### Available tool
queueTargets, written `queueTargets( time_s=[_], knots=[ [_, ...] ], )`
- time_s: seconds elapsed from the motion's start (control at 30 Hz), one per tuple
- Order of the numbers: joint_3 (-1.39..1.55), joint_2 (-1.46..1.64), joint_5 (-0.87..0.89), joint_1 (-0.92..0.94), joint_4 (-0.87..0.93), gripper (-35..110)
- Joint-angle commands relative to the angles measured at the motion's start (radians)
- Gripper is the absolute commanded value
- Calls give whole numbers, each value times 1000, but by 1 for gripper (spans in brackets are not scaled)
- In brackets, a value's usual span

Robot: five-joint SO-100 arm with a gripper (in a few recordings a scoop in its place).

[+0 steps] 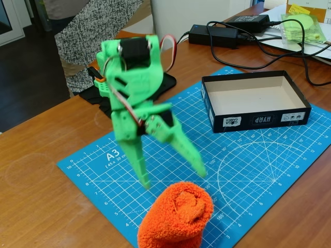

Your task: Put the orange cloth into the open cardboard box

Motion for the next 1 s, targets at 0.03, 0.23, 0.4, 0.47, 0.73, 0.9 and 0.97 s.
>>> queueTargets(
  time_s=[0.03, 0.23, 0.4, 0.47, 0.73, 0.9, 0.97],
  knots=[
    [-43, 0, 8, 14, -18, 47],
    [-43, -49, 43, 15, -55, 45],
    [-43, -101, 72, 20, -95, 39],
    [-41, -117, 75, 20, -107, 39],
    [-41, -149, 130, 18, -155, -1],
    [-41, -127, 98, 17, -101, -1],
    [-41, -98, 110, 11, -83, -1]
  ],
)
